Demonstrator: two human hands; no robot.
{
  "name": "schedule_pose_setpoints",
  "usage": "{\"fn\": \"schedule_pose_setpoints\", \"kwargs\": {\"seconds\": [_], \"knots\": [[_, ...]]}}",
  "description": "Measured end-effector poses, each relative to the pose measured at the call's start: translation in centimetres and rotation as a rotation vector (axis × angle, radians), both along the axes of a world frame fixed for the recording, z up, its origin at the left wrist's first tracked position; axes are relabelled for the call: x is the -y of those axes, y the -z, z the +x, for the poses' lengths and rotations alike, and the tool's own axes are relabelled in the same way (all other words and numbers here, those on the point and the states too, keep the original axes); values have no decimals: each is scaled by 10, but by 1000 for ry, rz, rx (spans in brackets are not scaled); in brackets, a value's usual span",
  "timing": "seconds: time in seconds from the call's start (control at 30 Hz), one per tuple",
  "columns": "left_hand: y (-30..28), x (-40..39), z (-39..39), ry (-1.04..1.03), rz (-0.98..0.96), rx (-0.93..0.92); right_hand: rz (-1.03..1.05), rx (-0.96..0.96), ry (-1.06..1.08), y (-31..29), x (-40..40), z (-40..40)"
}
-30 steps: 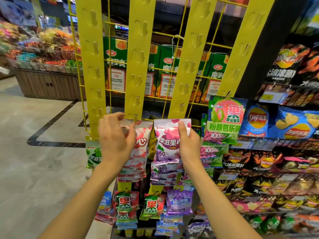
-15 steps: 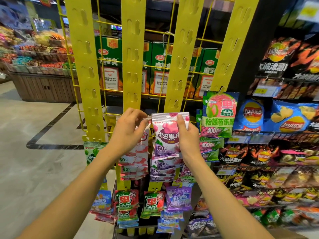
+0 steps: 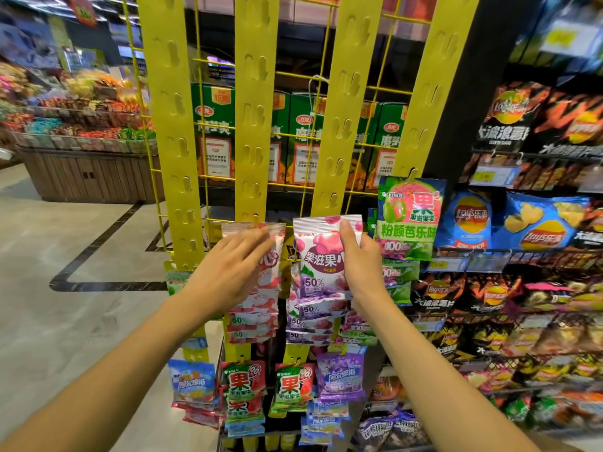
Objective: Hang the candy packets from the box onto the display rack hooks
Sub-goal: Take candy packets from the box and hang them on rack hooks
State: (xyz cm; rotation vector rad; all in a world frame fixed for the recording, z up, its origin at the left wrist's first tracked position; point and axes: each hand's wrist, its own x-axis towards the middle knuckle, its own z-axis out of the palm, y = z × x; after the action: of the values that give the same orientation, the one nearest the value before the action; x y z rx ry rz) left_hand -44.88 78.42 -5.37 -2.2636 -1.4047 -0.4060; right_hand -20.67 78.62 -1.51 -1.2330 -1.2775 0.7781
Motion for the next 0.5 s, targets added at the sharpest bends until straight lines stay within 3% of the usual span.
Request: {"fn": "schedule_pose_setpoints", "kwargs": {"seconds": [0.27, 0.5], "knots": [[18, -6, -10, -49, 7, -144, -47, -37, 72, 1, -13, -4], [23, -10, -9, -58, 30, -156, -19, -18, 212, 7, -34, -12]]}}
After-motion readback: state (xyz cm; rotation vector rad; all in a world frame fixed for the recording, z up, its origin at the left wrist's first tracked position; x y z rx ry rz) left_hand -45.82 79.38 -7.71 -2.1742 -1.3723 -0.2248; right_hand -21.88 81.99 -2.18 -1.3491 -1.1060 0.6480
